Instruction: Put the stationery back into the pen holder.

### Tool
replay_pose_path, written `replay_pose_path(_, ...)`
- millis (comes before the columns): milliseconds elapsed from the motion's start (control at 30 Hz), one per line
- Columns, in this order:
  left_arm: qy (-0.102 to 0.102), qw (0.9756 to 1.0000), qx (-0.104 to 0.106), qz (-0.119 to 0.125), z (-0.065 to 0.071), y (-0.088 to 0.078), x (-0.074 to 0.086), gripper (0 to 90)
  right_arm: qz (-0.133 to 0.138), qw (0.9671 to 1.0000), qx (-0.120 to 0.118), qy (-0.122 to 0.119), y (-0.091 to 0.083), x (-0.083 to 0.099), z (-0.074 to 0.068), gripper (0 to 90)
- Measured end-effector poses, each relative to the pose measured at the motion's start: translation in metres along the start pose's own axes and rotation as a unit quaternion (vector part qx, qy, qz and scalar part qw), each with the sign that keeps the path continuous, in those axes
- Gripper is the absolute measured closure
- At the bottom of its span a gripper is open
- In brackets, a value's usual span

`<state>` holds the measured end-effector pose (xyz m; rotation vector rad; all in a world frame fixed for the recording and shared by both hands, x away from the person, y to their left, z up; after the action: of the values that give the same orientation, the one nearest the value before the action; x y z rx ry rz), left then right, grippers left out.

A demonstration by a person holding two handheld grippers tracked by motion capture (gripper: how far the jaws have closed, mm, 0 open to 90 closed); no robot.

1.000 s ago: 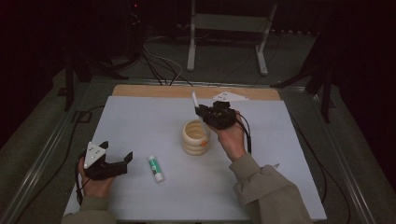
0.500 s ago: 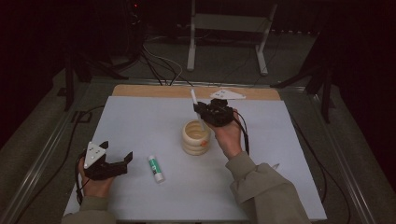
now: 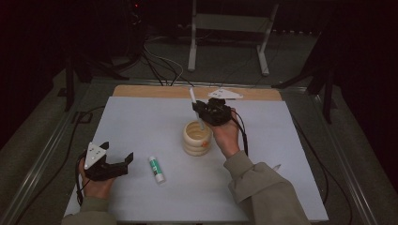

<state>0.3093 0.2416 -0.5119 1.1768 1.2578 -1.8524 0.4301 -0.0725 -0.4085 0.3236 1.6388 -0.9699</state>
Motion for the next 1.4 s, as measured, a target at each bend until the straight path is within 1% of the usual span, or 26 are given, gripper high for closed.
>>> replay_pose_path(133, 0.000, 1.0000, 0.000, 0.000, 0.000, 0.000, 0.000, 0.4, 0.001, 1.0000, 0.002, -0.007, 0.003, -0.001, -0.001, 79.4)
replay_pose_path(367, 0.001, 1.0000, 0.001, 0.000, 0.000, 0.000, 0.000, 0.4, 0.002, 0.9999, 0.003, -0.010, 0.007, -0.003, -0.002, 79.4)
replay_pose_path(933, 0.001, 1.0000, 0.000, 0.001, 0.000, 0.000, 0.000, 0.4, 0.002, 1.0000, 0.005, 0.006, 0.018, 0.001, 0.001, 79.3)
replay_pose_path(1400, 0.001, 1.0000, 0.000, 0.001, 0.000, 0.000, 0.000, 0.4, -0.001, 0.9999, 0.006, 0.008, 0.023, 0.006, 0.002, 79.3)
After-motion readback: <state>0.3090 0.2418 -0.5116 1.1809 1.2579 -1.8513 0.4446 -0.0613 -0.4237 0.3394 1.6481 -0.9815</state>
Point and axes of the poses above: each handheld gripper's, and its own axes: y roughly forward along the jaws, x roughly out of its underside, z roughly to its right, the point moved 5 cm from there along y, roughly forward along the jaws, and after that the axes turned 8 degrees about -y, right-handed, at the moved point
